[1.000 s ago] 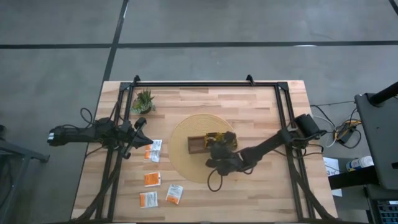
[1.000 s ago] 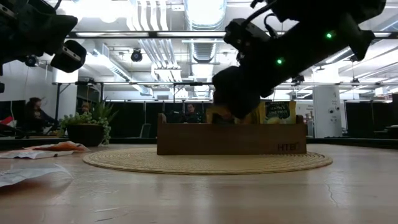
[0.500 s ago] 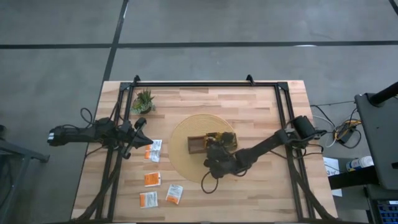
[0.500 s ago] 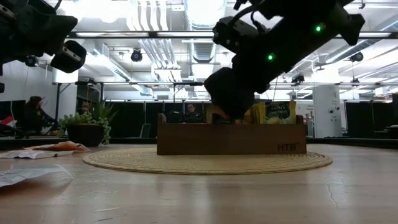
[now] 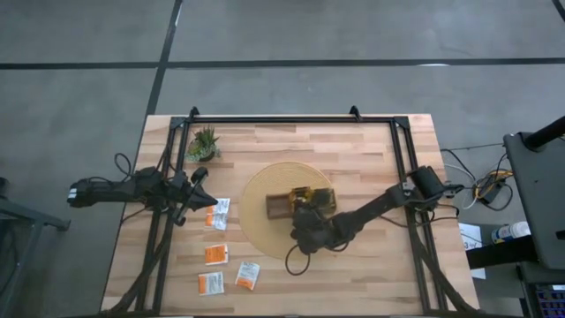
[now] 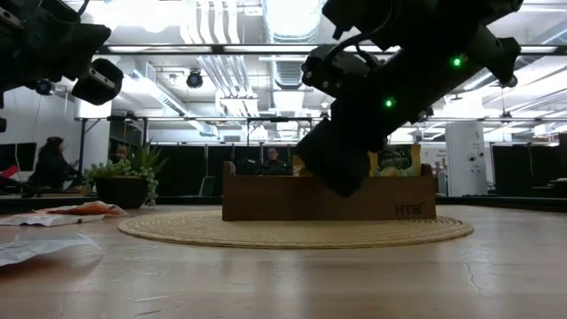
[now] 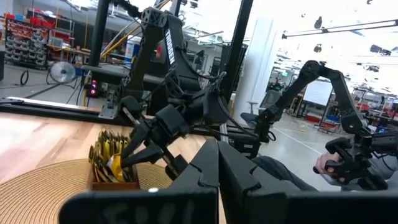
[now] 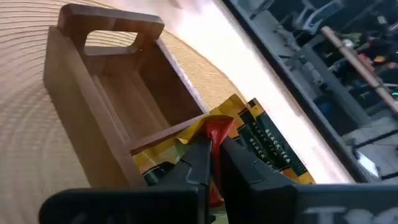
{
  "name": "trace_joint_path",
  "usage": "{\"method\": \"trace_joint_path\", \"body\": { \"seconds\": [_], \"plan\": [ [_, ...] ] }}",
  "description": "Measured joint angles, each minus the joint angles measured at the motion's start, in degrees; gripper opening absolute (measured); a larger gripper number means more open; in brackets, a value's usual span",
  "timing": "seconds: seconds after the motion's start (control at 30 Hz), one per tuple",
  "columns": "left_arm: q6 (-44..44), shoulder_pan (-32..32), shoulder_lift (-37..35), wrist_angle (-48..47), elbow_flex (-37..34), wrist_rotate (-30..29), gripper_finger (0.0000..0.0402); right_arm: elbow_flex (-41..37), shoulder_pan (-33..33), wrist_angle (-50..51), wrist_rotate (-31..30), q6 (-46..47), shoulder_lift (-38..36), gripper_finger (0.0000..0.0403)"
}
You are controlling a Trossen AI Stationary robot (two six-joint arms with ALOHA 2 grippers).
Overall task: Pick & Place Tea
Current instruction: Put the orange tea bag into the middle of the wooden organizer
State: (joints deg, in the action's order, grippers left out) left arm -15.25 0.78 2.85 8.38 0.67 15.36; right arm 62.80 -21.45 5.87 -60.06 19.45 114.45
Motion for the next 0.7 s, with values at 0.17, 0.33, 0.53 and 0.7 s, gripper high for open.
{"method": "trace_joint_path", "body": {
  "seconds": [0.17, 0.33, 0.53, 0.7],
  "plan": [
    [0.02, -0.02, 0.0, -0.1, -0.01, 0.01, 0.0, 0.01, 0.76, -0.18, 8.89, -0.08, -1.73, 0.0013],
    [0.01, 0.0, 0.0, -0.41, 0.0, 0.01, 0.0, 0.06, 0.92, 1.57, 10.86, 0.06, -1.88, 0.0034],
    [0.01, 0.0, 0.0, -0.41, -0.01, 0.01, 0.0, 2.07, 0.85, 7.45, 11.16, 0.07, -1.88, 0.0094],
    [0.01, -0.02, 0.0, -0.4, 0.01, 0.0, 0.0, 5.5, 0.83, 13.94, 11.32, 0.06, -1.88, 0.0145]
  ]
}}
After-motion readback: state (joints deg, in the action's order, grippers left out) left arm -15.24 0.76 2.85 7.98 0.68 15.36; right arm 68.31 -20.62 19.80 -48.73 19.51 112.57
